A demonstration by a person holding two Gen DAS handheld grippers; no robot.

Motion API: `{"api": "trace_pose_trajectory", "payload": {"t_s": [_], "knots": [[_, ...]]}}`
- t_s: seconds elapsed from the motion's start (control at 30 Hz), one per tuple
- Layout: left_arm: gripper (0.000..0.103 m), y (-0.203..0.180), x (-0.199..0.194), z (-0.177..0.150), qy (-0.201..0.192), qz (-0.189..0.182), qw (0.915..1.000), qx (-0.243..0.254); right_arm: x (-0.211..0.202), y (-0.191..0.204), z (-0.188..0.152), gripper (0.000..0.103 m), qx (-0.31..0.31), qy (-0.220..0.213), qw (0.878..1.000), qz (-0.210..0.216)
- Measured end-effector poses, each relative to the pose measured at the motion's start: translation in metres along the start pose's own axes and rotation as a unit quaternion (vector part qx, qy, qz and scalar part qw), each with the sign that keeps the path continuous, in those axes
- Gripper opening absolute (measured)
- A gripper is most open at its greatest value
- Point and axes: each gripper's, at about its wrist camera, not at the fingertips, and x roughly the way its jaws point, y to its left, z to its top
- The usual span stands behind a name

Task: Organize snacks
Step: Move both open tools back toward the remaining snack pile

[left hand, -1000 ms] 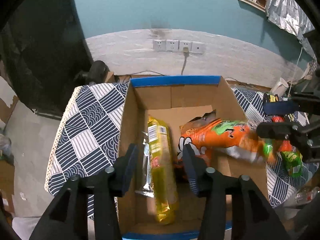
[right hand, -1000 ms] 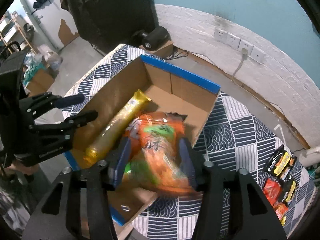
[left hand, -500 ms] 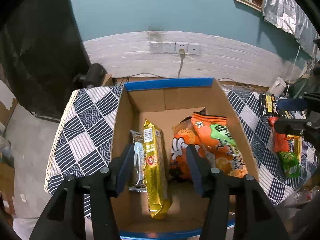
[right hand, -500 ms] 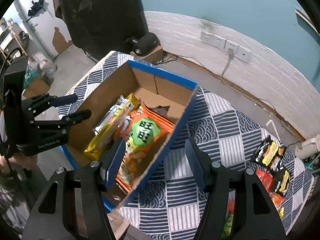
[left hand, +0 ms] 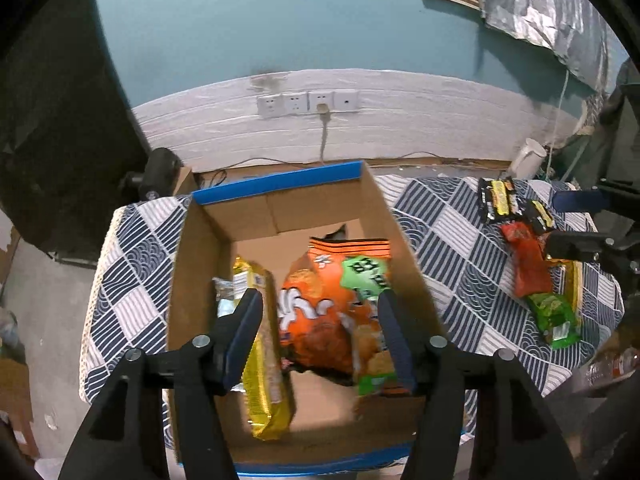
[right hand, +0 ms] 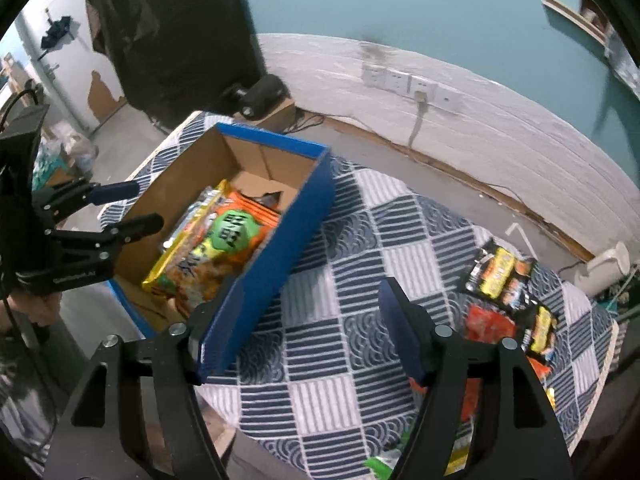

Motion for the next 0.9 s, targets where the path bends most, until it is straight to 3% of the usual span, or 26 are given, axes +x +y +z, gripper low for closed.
{"api": "trace_pose_trajectory", "payload": {"t_s": [0.9], "knots": [[0.063,-0.122,0.026,0.019,0.031,-0.055,0.995,0.077,-0.055,-0.133,-0.087,0.071,0.162,-0.007,0.984,-0.076]]}}
